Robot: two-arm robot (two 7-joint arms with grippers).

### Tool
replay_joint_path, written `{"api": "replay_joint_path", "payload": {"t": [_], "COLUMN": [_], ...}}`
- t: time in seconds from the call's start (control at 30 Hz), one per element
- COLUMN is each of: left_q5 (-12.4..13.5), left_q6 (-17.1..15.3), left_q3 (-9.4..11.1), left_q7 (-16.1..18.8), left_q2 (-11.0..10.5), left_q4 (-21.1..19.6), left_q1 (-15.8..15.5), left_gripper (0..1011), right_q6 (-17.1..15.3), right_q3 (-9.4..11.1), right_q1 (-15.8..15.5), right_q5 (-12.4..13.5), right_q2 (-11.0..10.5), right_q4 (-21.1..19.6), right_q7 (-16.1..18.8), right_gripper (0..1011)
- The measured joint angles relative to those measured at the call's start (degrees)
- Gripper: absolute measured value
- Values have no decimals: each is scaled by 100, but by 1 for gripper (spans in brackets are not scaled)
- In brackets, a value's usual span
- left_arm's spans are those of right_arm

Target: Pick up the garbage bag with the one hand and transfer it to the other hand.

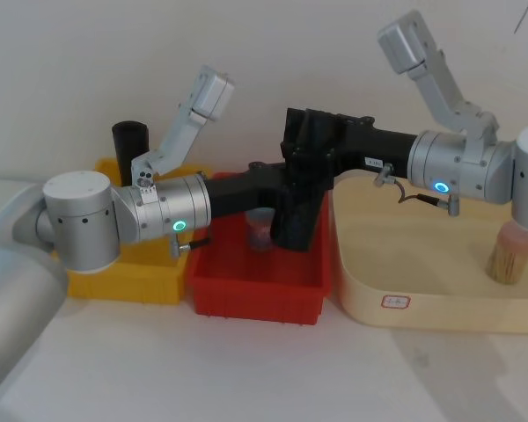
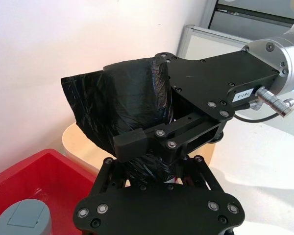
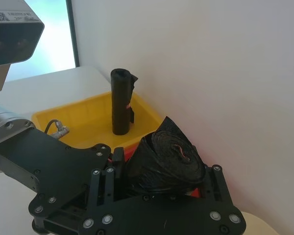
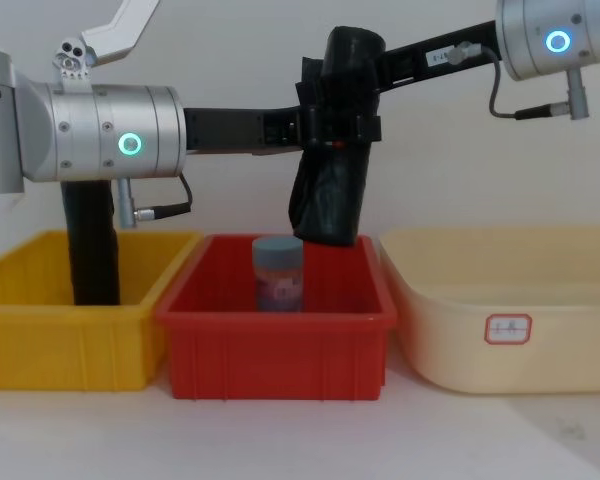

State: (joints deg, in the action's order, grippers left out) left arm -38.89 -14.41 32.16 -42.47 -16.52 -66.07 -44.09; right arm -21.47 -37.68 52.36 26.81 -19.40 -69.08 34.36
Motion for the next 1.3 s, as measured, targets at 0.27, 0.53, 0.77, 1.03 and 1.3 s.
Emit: {"api": "replay_joint_path", "payload": {"t": [0.27,0.53,0.77,1.03,1.3], "left_q5": [-1,-1,-2,4,24], "left_q6": [0,0,1,120,417], "left_q3": [0,0,0,33,137], "left_q7": [-1,-1,-1,-71,-415], "left_q2": [1,1,0,16,166], "left_q4": [0,0,0,84,448], "left_q1": [0,0,-1,-66,-311], "left_gripper": [410,410,410,410,410], "right_q6": [0,0,0,-2,-115], "right_q3": [0,0,-1,-51,-61], "right_q1": [0,0,0,49,59], "right_q5": [-4,-7,-8,-103,-255], "right_q2": [0,0,2,32,-9], "right_q4": [5,5,6,7,-196], "right_q7": [-4,-8,-9,-43,-215], "right_gripper": [745,745,745,744,742]}}
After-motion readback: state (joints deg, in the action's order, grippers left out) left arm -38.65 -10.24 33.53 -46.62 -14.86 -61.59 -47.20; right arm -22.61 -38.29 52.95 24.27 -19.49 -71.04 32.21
